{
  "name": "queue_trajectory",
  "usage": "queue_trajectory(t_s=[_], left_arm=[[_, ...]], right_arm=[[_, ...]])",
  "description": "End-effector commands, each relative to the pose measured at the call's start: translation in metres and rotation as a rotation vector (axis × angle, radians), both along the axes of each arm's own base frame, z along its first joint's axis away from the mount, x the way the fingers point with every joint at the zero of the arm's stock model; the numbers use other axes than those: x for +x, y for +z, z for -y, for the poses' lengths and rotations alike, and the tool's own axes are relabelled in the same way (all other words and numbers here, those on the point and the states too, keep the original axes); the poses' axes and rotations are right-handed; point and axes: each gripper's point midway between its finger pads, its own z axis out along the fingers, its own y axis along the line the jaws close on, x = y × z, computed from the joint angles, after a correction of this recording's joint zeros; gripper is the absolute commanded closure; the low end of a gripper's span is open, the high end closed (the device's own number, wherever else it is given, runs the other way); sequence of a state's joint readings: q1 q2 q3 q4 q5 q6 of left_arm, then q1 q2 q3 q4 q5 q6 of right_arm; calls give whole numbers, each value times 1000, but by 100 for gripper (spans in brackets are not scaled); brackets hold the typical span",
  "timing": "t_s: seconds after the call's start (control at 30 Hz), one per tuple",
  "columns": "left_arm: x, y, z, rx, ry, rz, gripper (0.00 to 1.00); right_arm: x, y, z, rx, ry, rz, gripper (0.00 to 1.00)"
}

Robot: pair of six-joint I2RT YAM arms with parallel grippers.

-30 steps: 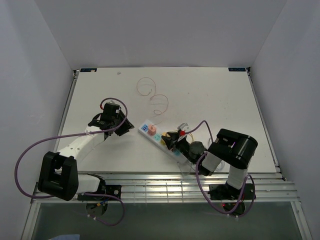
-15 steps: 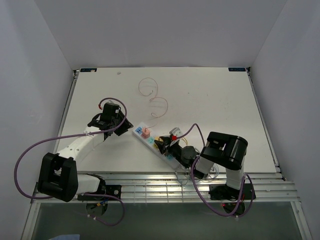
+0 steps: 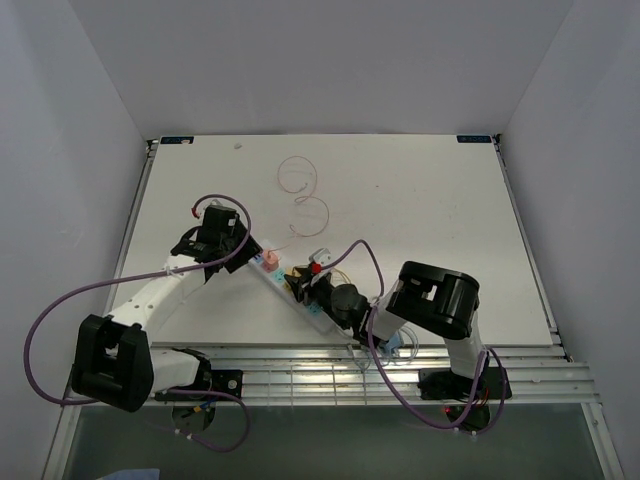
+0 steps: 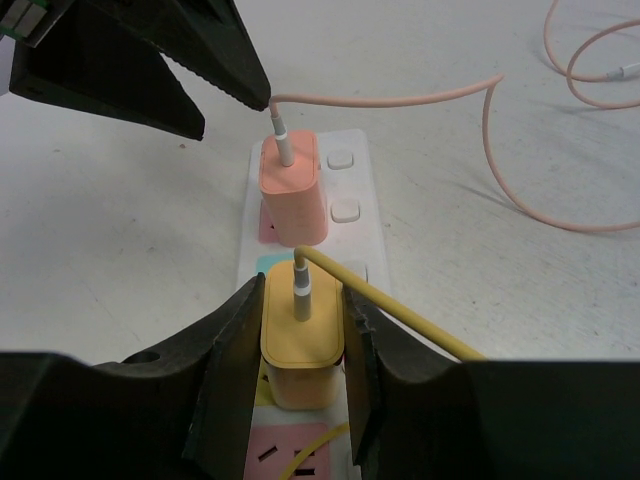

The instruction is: Insert the plug

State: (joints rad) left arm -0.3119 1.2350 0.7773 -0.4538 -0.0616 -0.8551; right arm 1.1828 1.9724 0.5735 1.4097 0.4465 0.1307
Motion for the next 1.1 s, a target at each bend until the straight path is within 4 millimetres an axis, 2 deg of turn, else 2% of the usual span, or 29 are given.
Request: queue_trajectory(t_s=[0.0,0.07,0.3,0.37,0.4,0.6,0.83,0.9,0.97,1.07], left_arm=[[9,30,-6,23,23,76,39],[9,31,-7,30,27,75,39],[8,35,-11,42,46,78,33],[9,39,-13,46,54,89,32],[8,41,-14,49,57,90,32],[7,56,-23,68,92,125,24],[2,59,-29,76,126,126,21],[1,60,-30,76,129,130,21],[1,60,-30,79,127,127,21],[0,61,-31,76,136,130,20]], right_arm=[[-38,-170,89,-653,-13,-249,92],[-38,-184,92,-697,-20,-271,92],[-35,-199,99,-789,-52,-275,92],[-37,-208,107,-846,-55,-289,92],[-37,-209,101,-857,-54,-284,92],[-40,-234,112,-1034,-70,-245,92],[-40,-254,128,-1119,-110,-233,92],[-43,-259,127,-1122,-88,-243,92],[-43,-259,124,-1123,-78,-242,92],[-42,-248,122,-1096,-88,-237,92]])
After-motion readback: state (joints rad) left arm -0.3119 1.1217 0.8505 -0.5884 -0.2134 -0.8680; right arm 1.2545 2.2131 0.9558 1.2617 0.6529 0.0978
